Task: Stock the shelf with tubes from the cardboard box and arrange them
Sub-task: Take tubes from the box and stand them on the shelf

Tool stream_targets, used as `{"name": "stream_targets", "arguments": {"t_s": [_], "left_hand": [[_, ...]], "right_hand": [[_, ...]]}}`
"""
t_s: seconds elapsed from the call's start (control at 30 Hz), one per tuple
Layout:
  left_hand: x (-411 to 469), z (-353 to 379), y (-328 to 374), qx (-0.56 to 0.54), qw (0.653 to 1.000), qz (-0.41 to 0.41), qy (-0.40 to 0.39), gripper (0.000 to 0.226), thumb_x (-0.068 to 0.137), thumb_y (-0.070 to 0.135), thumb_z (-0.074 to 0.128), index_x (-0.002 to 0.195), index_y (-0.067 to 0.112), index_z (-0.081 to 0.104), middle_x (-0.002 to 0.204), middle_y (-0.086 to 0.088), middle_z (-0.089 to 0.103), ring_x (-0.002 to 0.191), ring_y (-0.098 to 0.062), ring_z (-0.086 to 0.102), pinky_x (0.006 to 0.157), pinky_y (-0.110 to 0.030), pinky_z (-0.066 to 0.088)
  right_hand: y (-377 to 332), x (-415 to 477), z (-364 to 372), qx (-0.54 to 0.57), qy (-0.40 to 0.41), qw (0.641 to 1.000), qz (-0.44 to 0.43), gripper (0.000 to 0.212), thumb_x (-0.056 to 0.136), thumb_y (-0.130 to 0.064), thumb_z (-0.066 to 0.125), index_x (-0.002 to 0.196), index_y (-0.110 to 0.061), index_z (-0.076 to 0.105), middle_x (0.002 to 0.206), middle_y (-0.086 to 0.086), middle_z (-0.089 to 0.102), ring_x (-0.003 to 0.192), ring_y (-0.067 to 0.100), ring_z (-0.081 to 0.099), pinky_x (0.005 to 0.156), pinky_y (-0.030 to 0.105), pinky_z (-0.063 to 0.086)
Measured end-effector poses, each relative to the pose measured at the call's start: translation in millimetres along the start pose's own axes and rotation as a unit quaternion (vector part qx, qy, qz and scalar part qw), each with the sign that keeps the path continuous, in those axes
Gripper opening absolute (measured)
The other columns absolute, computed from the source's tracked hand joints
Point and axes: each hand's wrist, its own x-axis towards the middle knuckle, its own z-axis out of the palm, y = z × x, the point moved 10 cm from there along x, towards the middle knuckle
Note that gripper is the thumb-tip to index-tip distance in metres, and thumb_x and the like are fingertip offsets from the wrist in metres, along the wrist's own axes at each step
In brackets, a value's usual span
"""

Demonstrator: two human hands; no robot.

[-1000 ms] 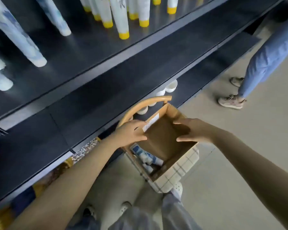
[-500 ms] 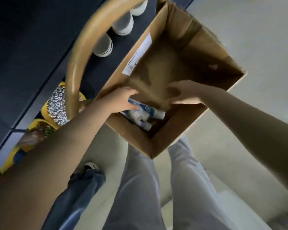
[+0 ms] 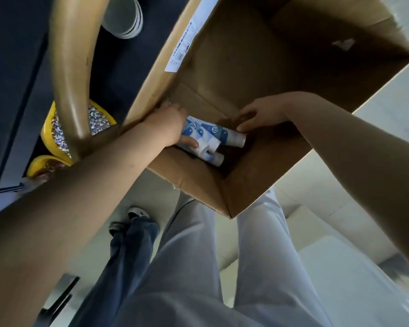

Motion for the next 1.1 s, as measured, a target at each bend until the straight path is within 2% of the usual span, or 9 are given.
{"name": "stream_targets", "arguments": {"t_s": [0.17, 0.33, 0.43, 0.53, 0.63, 0.73, 0.8, 0.97, 1.1], "left_hand": [[-6.5, -7.3, 7.9, 0.0, 0.999, 0.017, 0.051, 0.099, 0.06, 0.075, 0.065, 0.131, 0.012, 0.038, 0.132, -0.014, 0.037, 0.121, -0.034, 0.036, 0.1, -0.042, 0.037], [-10.1, -10.0, 11.4, 0.018, 0.998, 0.034, 0.05, 0.098, 0.056, 0.075, 0.068, 0.13, 0.018, 0.039, 0.13, -0.013, 0.034, 0.117, -0.037, 0.034, 0.094, -0.044, 0.038], [-7.9, -10.1, 10.3, -0.018, 0.998, 0.051, 0.041, 0.084, 0.061, 0.062, 0.075, 0.125, 0.017, 0.044, 0.125, -0.01, 0.038, 0.114, -0.033, 0.037, 0.088, -0.04, 0.039], [-4.8, -9.2, 9.4, -0.071, 0.995, 0.062, 0.044, 0.073, 0.059, 0.047, 0.083, 0.115, 0.015, 0.05, 0.116, -0.007, 0.044, 0.103, -0.027, 0.043, 0.079, -0.035, 0.04], [-2.4, -5.8, 3.6, -0.083, 0.996, 0.032, 0.013, 0.07, 0.059, 0.042, 0.085, 0.113, 0.009, 0.055, 0.112, -0.009, 0.05, 0.094, -0.027, 0.052, 0.075, -0.036, 0.046], [-1.6, -3.8, -0.8, -0.111, 0.994, 0.012, -0.017, 0.052, 0.068, 0.033, 0.083, 0.107, 0.006, 0.062, 0.104, -0.011, 0.06, 0.081, -0.026, 0.058, 0.068, -0.033, 0.047], [-2.4, -2.2, -1.6, -0.143, 0.989, 0.006, -0.03, 0.046, 0.072, 0.028, 0.081, 0.108, 0.007, 0.062, 0.099, -0.01, 0.063, 0.081, -0.027, 0.058, 0.068, -0.033, 0.047], [-4.2, -3.4, 0.2, -0.211, 0.977, 0.007, -0.008, 0.051, 0.072, 0.025, 0.081, 0.116, 0.012, 0.06, 0.109, -0.01, 0.062, 0.089, -0.025, 0.058, 0.071, -0.031, 0.045], [-3.7, -13.9, -4.0, -0.285, 0.958, 0.004, 0.021, 0.062, 0.07, 0.031, 0.081, 0.119, 0.013, 0.048, 0.104, -0.005, 0.054, 0.088, -0.022, 0.05, 0.068, -0.032, 0.04]], "right_hand": [[7.4, 10.9, 9.1, -0.018, -0.004, 1.0, 0.01, 0.045, 0.095, -0.042, 0.05, 0.138, -0.028, 0.047, 0.143, 0.0, 0.046, 0.129, 0.021, 0.042, 0.104, 0.032, 0.029], [4.0, 23.8, 18.9, -0.014, -0.019, 1.0, 0.011, 0.047, 0.095, -0.046, 0.047, 0.14, -0.032, 0.043, 0.146, 0.0, 0.041, 0.132, 0.023, 0.039, 0.109, 0.039, 0.027], [-3.1, 28.6, 16.5, -0.002, -0.002, 1.0, 0.004, 0.046, 0.094, -0.047, 0.047, 0.137, -0.03, 0.048, 0.143, 0.002, 0.046, 0.128, 0.022, 0.044, 0.109, 0.038, 0.03], [-3.5, 35.9, 15.4, 0.009, 0.013, 1.0, 0.006, 0.041, 0.094, -0.045, 0.048, 0.131, -0.028, 0.055, 0.136, 0.005, 0.053, 0.122, 0.023, 0.05, 0.109, 0.042, 0.033], [2.5, 39.5, 20.5, 0.002, -0.001, 1.0, 0.031, 0.044, 0.094, -0.048, 0.047, 0.134, -0.03, 0.05, 0.139, 0.004, 0.05, 0.123, 0.025, 0.048, 0.108, 0.044, 0.033], [2.5, 40.3, 31.8, -0.009, -0.034, 0.998, 0.044, 0.046, 0.095, -0.049, 0.044, 0.138, -0.032, 0.045, 0.138, 0.002, 0.05, 0.12, 0.024, 0.05, 0.108, 0.045, 0.032], [0.1, 42.4, 37.1, 0.003, -0.045, 0.998, 0.043, 0.046, 0.095, -0.049, 0.043, 0.138, -0.031, 0.045, 0.136, 0.002, 0.053, 0.117, 0.023, 0.053, 0.108, 0.043, 0.034], [0.2, 47.7, 36.9, 0.064, -0.025, 0.996, 0.051, 0.047, 0.093, -0.048, 0.049, 0.135, -0.024, 0.05, 0.134, 0.004, 0.054, 0.121, 0.022, 0.051, 0.108, 0.039, 0.034], [3.9, 48.9, 32.2, 0.088, -0.025, 0.993, 0.069, 0.044, 0.09, -0.046, 0.055, 0.127, -0.021, 0.055, 0.121, 0.003, 0.06, 0.106, 0.02, 0.055, 0.097, 0.035, 0.039]]}}
